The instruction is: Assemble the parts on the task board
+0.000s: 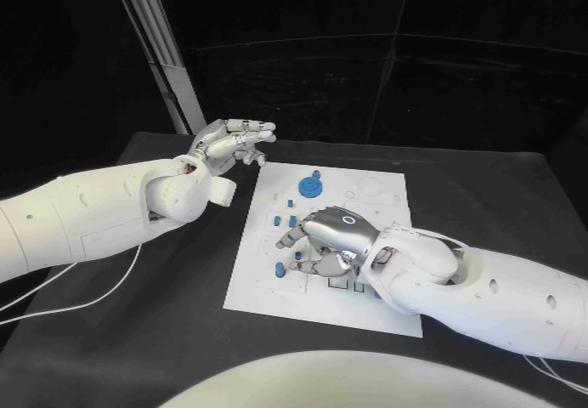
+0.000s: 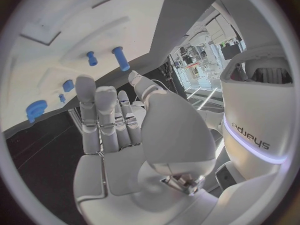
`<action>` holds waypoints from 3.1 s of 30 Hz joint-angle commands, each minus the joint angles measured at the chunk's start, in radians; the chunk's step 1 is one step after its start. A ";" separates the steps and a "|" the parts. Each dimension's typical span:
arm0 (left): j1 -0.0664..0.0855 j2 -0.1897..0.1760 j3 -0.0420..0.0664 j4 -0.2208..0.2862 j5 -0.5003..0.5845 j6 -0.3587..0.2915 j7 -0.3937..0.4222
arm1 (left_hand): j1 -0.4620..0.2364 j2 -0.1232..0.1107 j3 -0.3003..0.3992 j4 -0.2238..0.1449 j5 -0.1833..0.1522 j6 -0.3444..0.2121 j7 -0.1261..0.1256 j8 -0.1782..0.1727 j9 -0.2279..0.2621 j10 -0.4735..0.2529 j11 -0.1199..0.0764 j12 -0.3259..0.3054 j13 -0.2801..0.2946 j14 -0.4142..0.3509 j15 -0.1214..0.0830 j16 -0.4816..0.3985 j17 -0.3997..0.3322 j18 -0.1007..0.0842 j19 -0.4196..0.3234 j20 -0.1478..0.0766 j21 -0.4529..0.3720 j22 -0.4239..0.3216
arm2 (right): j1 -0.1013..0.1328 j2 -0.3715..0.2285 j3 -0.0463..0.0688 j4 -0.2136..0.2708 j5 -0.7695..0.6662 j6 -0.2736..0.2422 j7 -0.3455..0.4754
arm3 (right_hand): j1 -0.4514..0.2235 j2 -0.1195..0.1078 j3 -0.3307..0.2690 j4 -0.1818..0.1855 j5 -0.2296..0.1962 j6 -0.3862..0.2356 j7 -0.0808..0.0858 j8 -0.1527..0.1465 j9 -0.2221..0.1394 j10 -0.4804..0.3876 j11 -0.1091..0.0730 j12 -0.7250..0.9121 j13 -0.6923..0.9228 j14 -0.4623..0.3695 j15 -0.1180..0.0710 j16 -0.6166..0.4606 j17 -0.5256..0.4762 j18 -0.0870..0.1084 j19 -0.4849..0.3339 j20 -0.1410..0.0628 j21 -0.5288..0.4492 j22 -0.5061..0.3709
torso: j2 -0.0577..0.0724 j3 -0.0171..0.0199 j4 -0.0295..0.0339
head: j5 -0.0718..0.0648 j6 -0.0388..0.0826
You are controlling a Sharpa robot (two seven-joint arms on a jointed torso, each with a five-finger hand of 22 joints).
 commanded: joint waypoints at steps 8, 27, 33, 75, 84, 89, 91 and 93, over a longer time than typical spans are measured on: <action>0.001 -0.007 0.000 0.006 0.003 0.011 -0.002 | 0.001 0.006 -0.008 0.001 -0.003 -0.008 -0.001 0.005 -0.002 -0.008 0.000 0.007 0.000 -0.005 0.000 -0.006 -0.001 0.013 -0.002 0.002 -0.005 -0.001 | 0.009 -0.217 0.027 0.088 0.430 -0.043 -0.100 | -0.108 0.005 -0.082 0.099 0.085 0.082 -0.056 0.040 0.012 0.261 -0.070 0.203 0.099 0.066 -0.052 0.125 0.161 -0.019 0.116 -0.039 0.134 0.186 | -0.009 -0.0050 -0.0147 | -0.071 0.014; 0.001 -0.038 -0.021 0.035 0.003 0.011 0.002 | 0.001 0.005 -0.010 0.000 -0.003 -0.010 0.000 0.005 -0.002 -0.010 0.000 0.008 0.000 -0.007 0.000 -0.007 -0.004 0.013 -0.002 0.002 -0.006 -0.002 | -0.013 -0.397 0.026 0.177 0.302 0.068 -0.464 | -0.171 0.051 -0.400 0.277 0.139 0.031 -0.090 0.254 0.069 0.181 -0.101 0.760 0.682 0.088 -0.079 0.259 0.355 -0.044 0.170 -0.070 0.232 0.327 | -0.022 -0.0033 -0.0511 | -0.121 0.007; 0.000 -0.039 -0.025 0.037 0.003 0.012 0.002 | 0.000 0.005 -0.011 0.000 -0.003 -0.010 0.000 0.005 -0.002 -0.011 0.001 0.009 0.000 -0.007 0.001 -0.008 -0.005 0.013 -0.002 0.002 -0.007 -0.002 | -0.027 -0.398 0.025 0.194 0.254 0.112 -0.524 | -0.215 0.068 -0.450 0.277 0.107 0.020 -0.097 0.305 0.101 0.198 -0.105 0.807 0.756 0.107 -0.081 0.333 0.470 -0.058 0.204 -0.071 0.277 0.400 | -0.019 -0.0037 -0.0485 | -0.123 0.009; -0.002 -0.040 -0.027 0.035 0.003 0.015 -0.002 | -0.001 0.005 -0.012 0.000 -0.003 -0.011 0.000 0.006 -0.002 -0.012 0.001 0.010 0.000 -0.008 0.001 -0.008 -0.006 0.013 -0.002 0.002 -0.007 -0.003 | -0.092 -0.282 0.023 0.140 0.101 0.217 -0.565 | -0.178 0.092 -0.475 0.273 0.143 -0.020 -0.097 0.362 0.146 0.244 -0.105 0.935 0.936 0.116 -0.080 0.402 0.582 -0.062 0.210 -0.069 0.290 0.420 | -0.016 -0.0067 -0.0481 | -0.116 -0.002; -0.001 -0.043 -0.027 0.036 0.003 0.015 -0.003 | -0.001 0.005 -0.012 0.000 -0.003 -0.011 0.000 0.006 -0.002 -0.012 0.001 0.010 0.000 -0.008 0.001 -0.008 -0.006 0.013 -0.002 0.002 -0.007 -0.003 | -0.101 -0.282 0.023 0.154 0.139 0.135 -0.568 | -0.116 0.126 -0.474 0.271 0.258 -0.025 -0.100 0.382 0.163 0.255 -0.107 0.961 0.981 0.116 -0.082 0.408 0.593 -0.062 0.209 -0.070 0.291 0.421 | -0.018 -0.0049 -0.0501 | -0.113 0.000; -0.002 -0.043 -0.027 0.034 0.003 0.017 -0.003 | -0.001 0.005 -0.012 0.000 -0.003 -0.011 0.000 0.006 -0.002 -0.012 0.001 0.010 0.000 -0.008 0.001 -0.008 -0.006 0.013 -0.002 0.002 -0.007 -0.003 | -0.102 -0.295 0.024 0.179 0.240 0.037 -0.557 | -0.111 0.140 -0.479 0.273 0.301 -0.022 -0.102 0.385 0.166 0.261 -0.109 0.967 0.995 0.116 -0.083 0.409 0.596 -0.062 0.209 -0.072 0.292 0.422 | -0.018 -0.0047 -0.0510 | -0.114 0.004; -0.003 -0.042 -0.027 0.034 0.003 0.018 -0.003 | -0.001 0.005 -0.012 0.000 -0.003 -0.011 0.000 0.006 -0.002 -0.012 0.001 0.010 0.000 -0.008 0.001 -0.008 -0.006 0.013 -0.002 0.002 -0.007 -0.003 | -0.102 -0.300 0.024 0.189 0.267 0.000 -0.550 | -0.111 0.148 -0.479 0.273 0.326 -0.016 -0.104 0.386 0.167 0.261 -0.111 0.964 0.994 0.115 -0.084 0.406 0.591 -0.061 0.208 -0.073 0.290 0.419 | -0.018 -0.0055 -0.0501 | -0.115 0.005; -0.004 -0.041 -0.027 0.033 0.003 0.019 -0.004 | -0.001 0.005 -0.012 0.000 -0.003 -0.011 0.000 0.006 -0.002 -0.012 0.001 0.010 0.000 -0.008 0.001 -0.008 -0.006 0.013 -0.002 0.002 -0.007 -0.003 | -0.102 -0.304 0.024 0.199 0.284 -0.033 -0.547 | -0.110 0.155 -0.480 0.273 0.352 -0.004 -0.107 0.388 0.169 0.260 -0.114 0.959 0.992 0.114 -0.086 0.403 0.587 -0.061 0.208 -0.074 0.289 0.417 | -0.018 -0.0058 -0.0495 | -0.117 0.006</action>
